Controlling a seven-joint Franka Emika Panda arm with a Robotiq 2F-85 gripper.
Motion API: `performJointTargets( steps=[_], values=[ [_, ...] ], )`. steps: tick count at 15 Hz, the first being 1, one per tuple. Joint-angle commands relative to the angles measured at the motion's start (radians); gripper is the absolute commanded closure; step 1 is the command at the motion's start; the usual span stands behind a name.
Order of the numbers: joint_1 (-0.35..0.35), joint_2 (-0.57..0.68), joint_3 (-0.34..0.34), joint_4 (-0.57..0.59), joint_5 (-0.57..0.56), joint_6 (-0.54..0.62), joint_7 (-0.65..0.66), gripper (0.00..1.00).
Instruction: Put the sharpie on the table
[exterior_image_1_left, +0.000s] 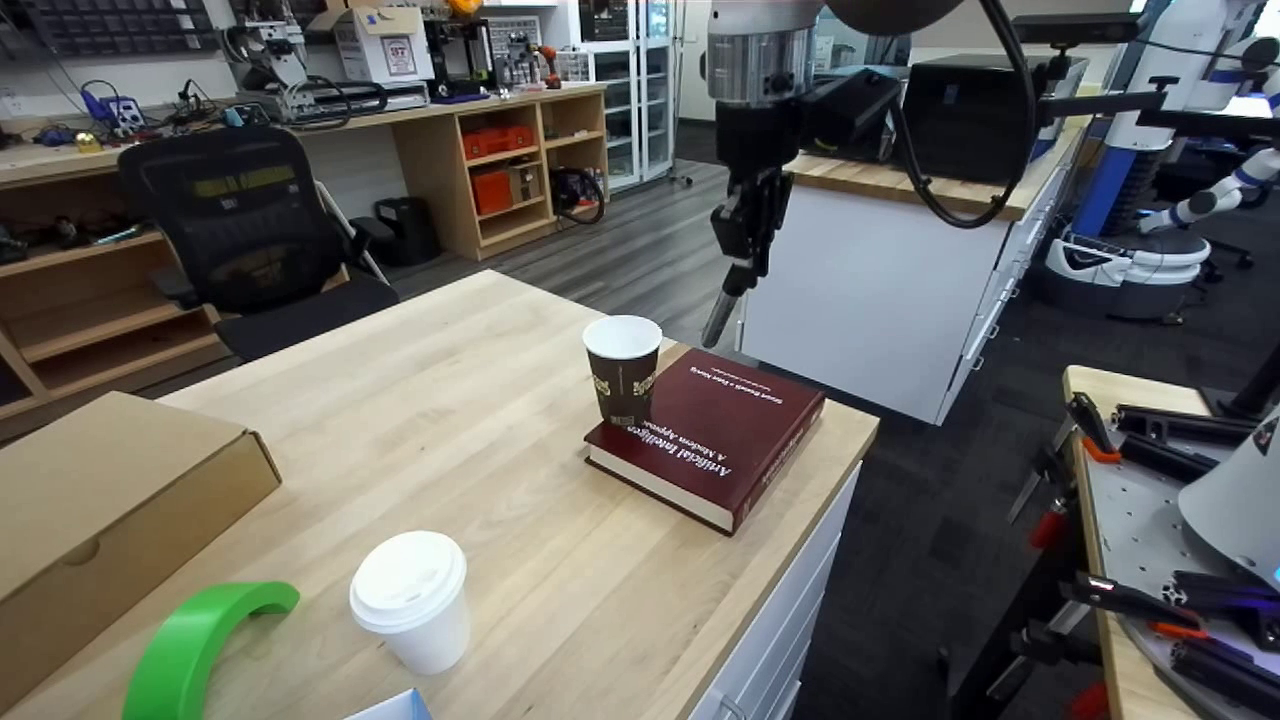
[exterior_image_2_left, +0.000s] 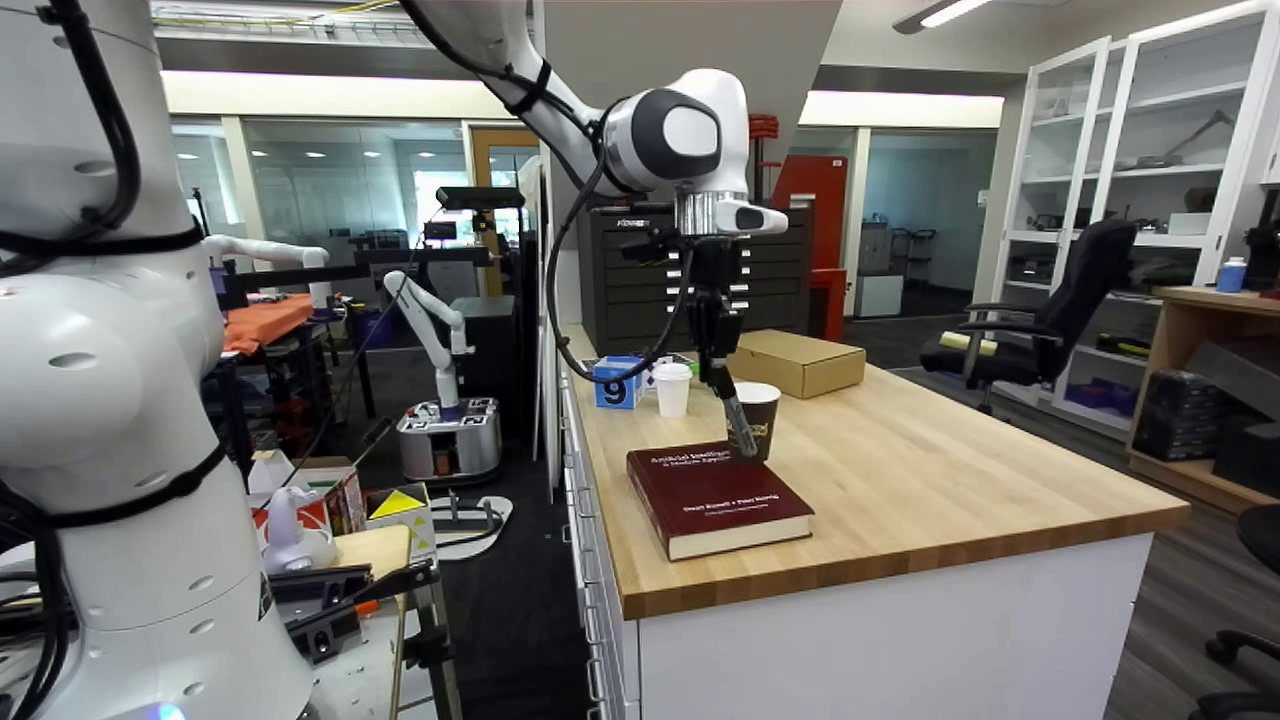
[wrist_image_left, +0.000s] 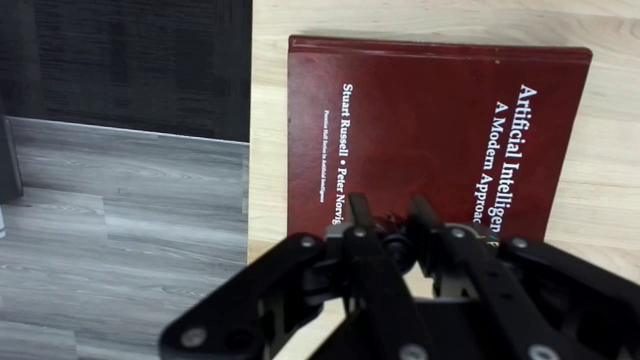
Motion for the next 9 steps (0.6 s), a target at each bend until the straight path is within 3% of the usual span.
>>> performJointTargets(
  steps=[1, 9],
  values=[
    [-0.005, 0.034, -0.008, -0.024, -0.043, 0.057, 0.04, 0.94],
    [0.011, 0.128, -0.034, -0.028, -0.089, 0.163, 0.066, 0.94]
  ],
)
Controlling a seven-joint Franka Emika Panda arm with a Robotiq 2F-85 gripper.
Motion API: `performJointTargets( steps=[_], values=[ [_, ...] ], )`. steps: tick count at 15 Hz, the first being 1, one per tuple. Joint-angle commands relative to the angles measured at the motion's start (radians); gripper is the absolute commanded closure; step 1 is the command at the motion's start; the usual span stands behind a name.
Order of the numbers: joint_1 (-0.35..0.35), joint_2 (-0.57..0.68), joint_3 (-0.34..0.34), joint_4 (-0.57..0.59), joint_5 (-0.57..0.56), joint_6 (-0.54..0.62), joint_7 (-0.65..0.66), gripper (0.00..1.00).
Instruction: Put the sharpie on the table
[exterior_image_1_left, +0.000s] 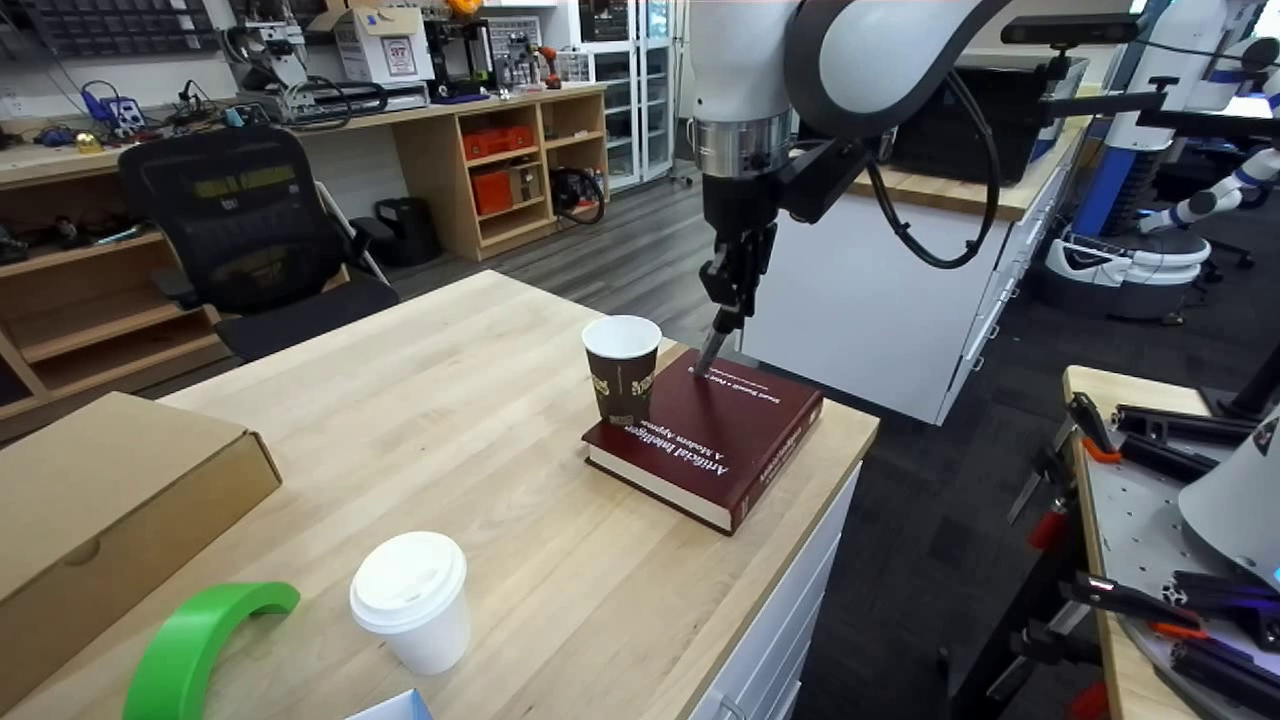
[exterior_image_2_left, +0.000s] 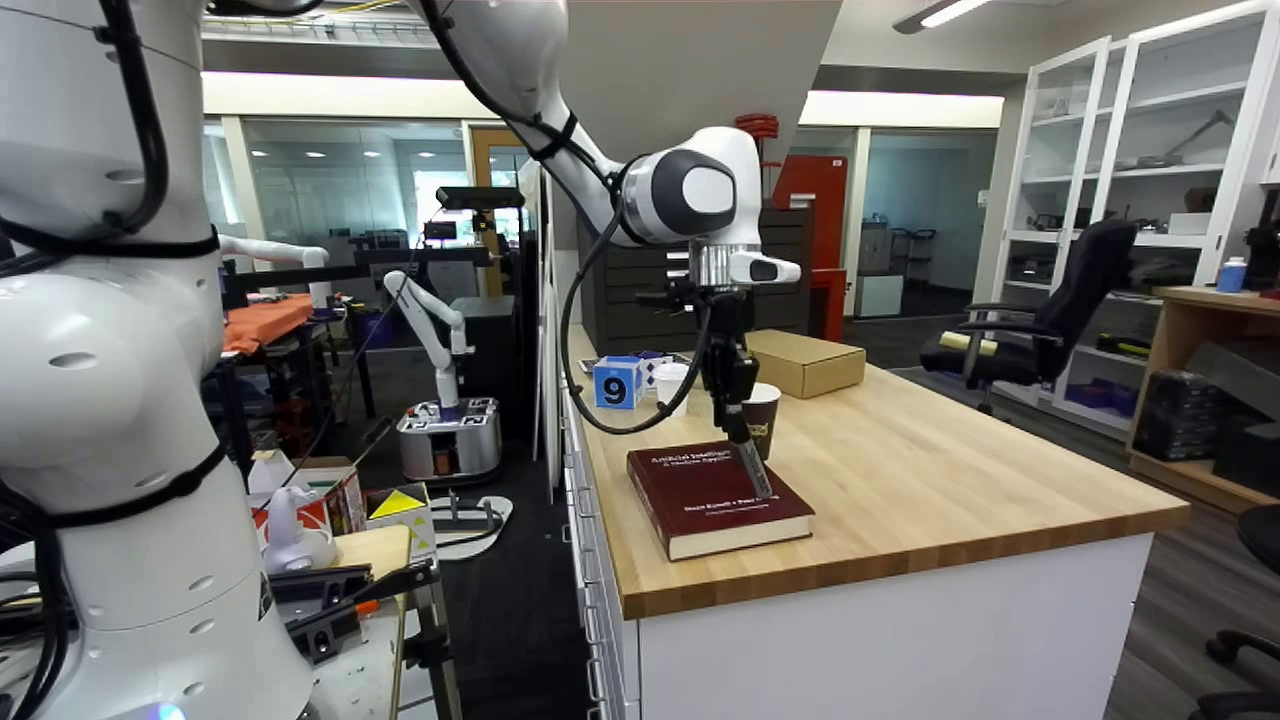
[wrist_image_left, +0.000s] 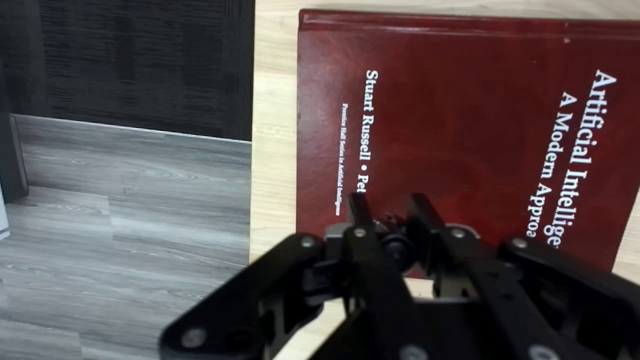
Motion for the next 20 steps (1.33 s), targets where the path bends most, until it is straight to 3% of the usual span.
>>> performJointTargets(
  steps=[1, 18, 19, 20],
  values=[
    [0.014, 0.006, -0.008, -0.026, -0.036, 0.047, 0.044, 0.94],
    [0.04, 0.047, 0.029, -0.14, 0.066, 0.027, 0.006, 0.94],
    [0.039, 0.053, 0.03, -0.137, 0.08, 0.026, -0.001, 0.88],
    [0.041, 0.057, 0.029, -0.137, 0.08, 0.026, 0.003, 0.52]
  ],
)
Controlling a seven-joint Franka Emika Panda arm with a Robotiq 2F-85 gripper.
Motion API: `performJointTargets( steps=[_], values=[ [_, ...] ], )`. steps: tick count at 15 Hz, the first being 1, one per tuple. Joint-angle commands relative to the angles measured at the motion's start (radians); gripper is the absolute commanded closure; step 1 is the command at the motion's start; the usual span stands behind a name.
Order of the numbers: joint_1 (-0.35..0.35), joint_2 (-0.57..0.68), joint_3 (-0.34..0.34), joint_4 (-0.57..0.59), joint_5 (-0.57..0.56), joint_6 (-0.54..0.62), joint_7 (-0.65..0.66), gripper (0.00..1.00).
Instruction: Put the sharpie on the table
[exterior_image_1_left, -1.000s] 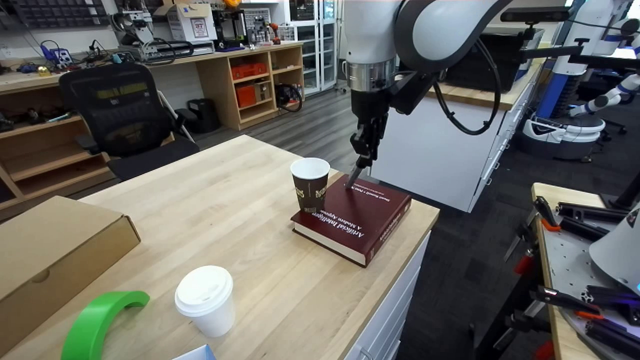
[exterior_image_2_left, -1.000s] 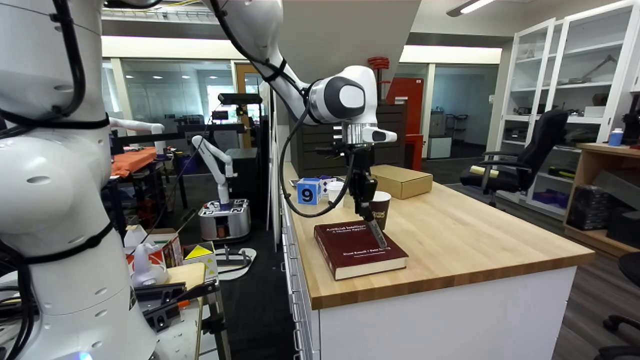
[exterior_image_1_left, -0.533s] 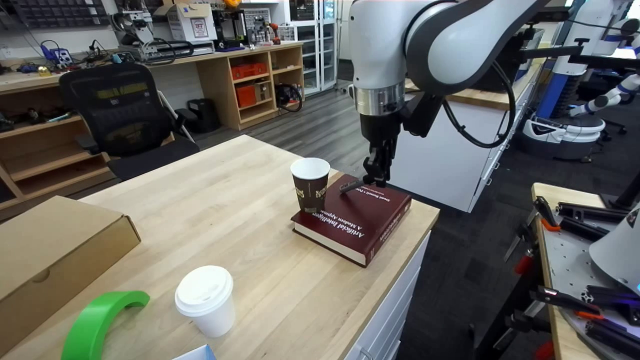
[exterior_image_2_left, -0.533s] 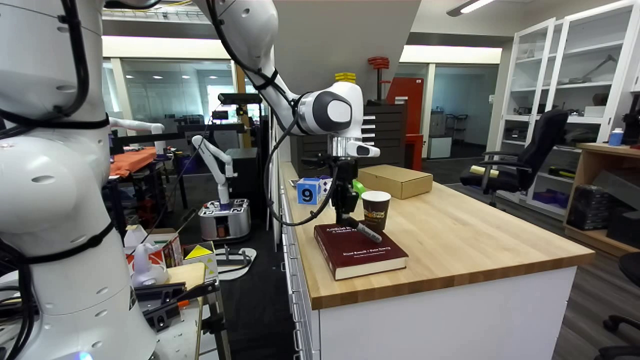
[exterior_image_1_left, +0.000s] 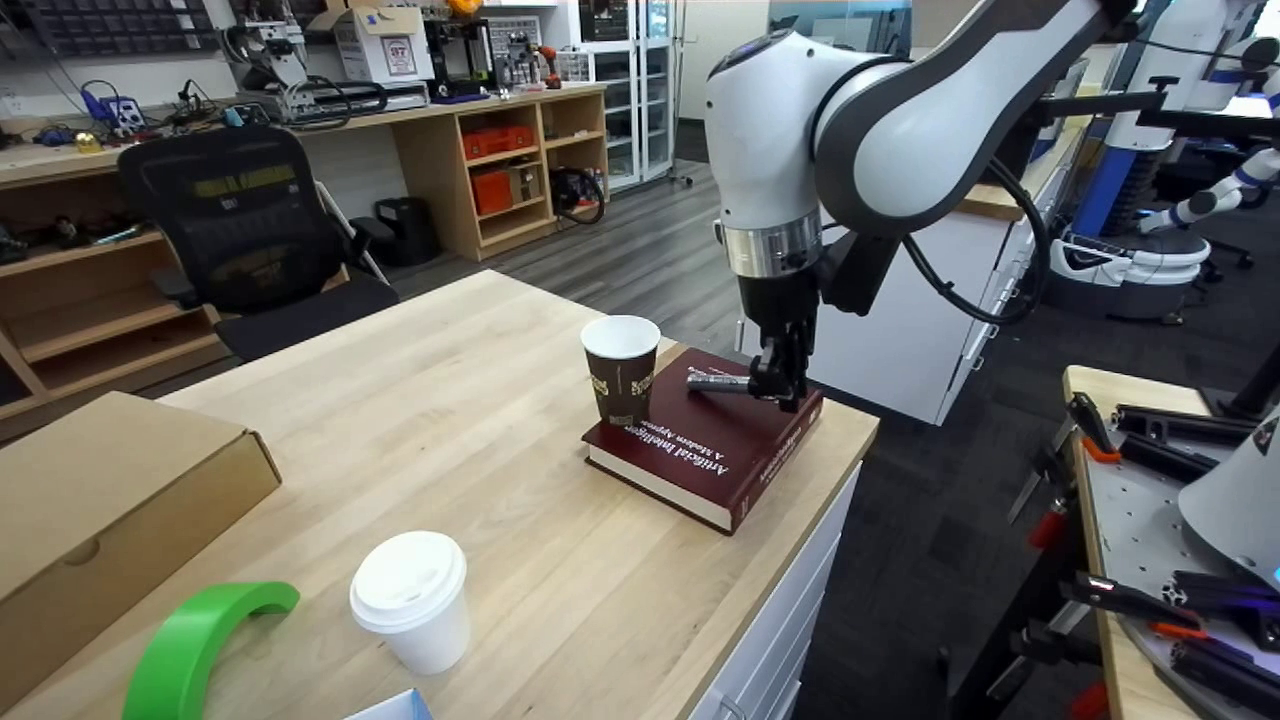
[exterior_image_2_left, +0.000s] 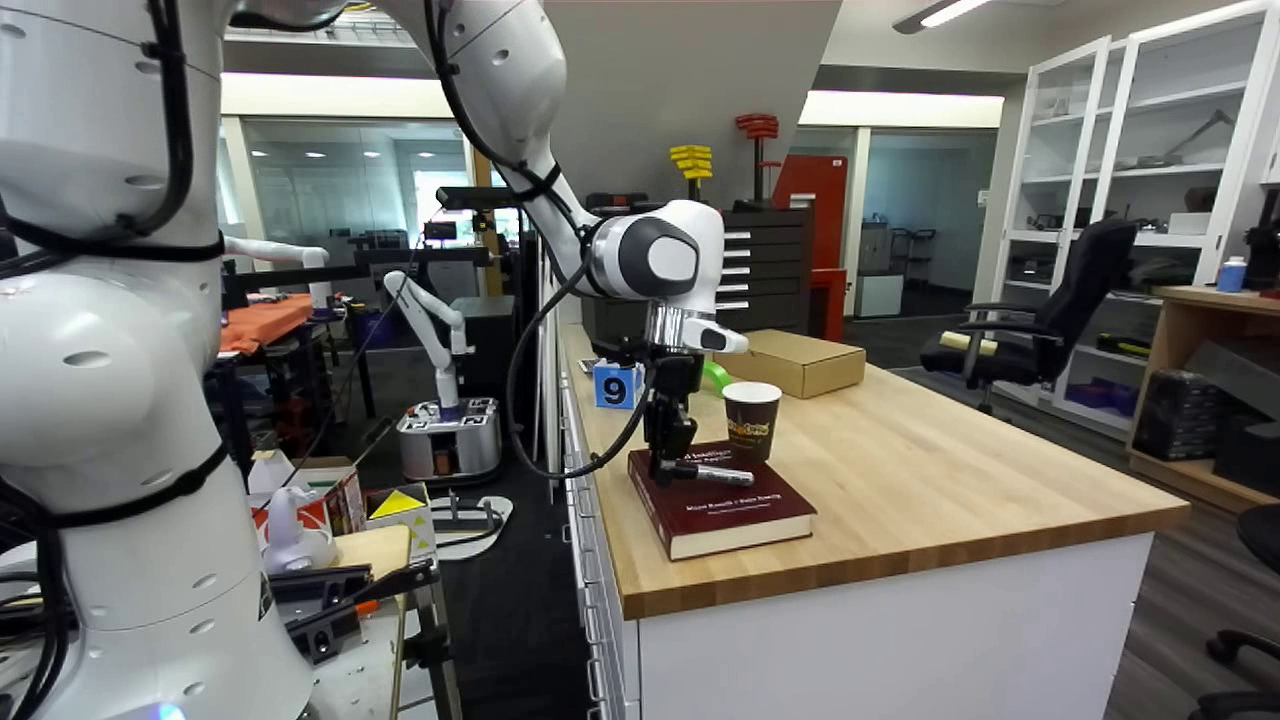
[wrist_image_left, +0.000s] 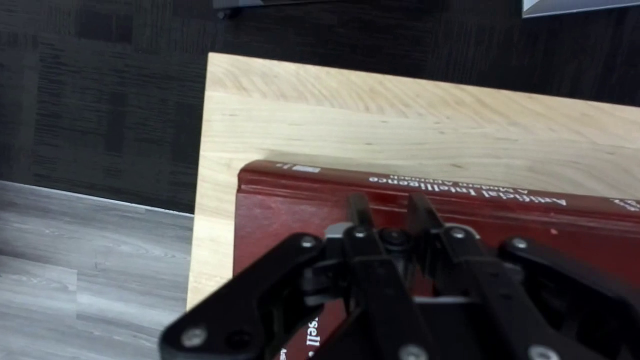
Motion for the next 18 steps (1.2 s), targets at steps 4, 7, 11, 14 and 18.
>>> performJointTargets(
  steps=[4, 7, 11, 14, 18],
  values=[
    [0.002, -0.002, -0.006, -0.019, 0.046, 0.029, 0.0, 0.32],
    [0.002, -0.012, -0.008, -0.026, 0.05, 0.038, 0.005, 0.13],
    [0.001, -0.021, -0.011, -0.028, 0.059, 0.05, 0.008, 0.0],
    [-0.003, -0.027, -0.011, -0.017, 0.088, 0.042, 0.012, 0.0],
    [0.003, 0.0, -0.011, 0.004, 0.074, 0.028, -0.002, 0.0]
  ],
)
